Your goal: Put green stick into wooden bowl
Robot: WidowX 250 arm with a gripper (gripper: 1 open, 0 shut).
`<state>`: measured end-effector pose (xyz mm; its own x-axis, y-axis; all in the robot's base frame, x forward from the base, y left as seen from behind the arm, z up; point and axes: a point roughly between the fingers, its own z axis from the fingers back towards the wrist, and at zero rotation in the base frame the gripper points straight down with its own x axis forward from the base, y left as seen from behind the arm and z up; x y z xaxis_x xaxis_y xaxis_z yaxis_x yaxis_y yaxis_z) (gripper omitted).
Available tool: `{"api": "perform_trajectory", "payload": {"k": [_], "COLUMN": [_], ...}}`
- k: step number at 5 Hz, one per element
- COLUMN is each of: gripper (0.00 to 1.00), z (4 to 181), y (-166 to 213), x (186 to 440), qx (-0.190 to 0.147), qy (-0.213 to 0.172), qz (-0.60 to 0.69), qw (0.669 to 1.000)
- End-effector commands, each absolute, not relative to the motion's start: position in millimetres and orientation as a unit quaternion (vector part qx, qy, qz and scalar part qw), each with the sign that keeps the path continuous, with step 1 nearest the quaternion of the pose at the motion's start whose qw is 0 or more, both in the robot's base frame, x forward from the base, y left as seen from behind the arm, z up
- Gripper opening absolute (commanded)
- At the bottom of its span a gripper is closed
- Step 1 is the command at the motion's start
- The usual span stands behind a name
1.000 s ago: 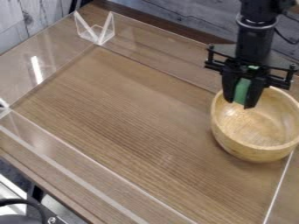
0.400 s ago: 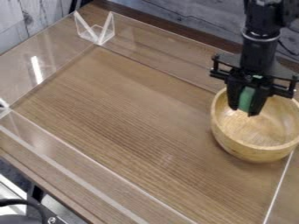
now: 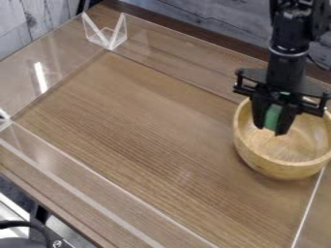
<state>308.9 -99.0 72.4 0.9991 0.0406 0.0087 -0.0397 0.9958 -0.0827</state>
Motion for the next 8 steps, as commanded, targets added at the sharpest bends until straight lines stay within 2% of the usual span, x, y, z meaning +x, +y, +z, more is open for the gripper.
{"api": "perform_trajectory", "payload": {"k": [1,5,6,8], "gripper": [0.0,0.0,1.0,1.0], "z": [82.1,70.0,69.5,90.5], "y": [-100.9,-95.0,-93.6,-83.7], "x": [315.4,319.9,320.3,320.2], "qx": [-0.048,-0.049,-0.049,-0.051], "qy": [-0.027,-0.026,-0.024,-0.023], "qz": [0.019,0.028,0.031,0.04], "qw": [0.998,0.998,0.998,0.998]}}
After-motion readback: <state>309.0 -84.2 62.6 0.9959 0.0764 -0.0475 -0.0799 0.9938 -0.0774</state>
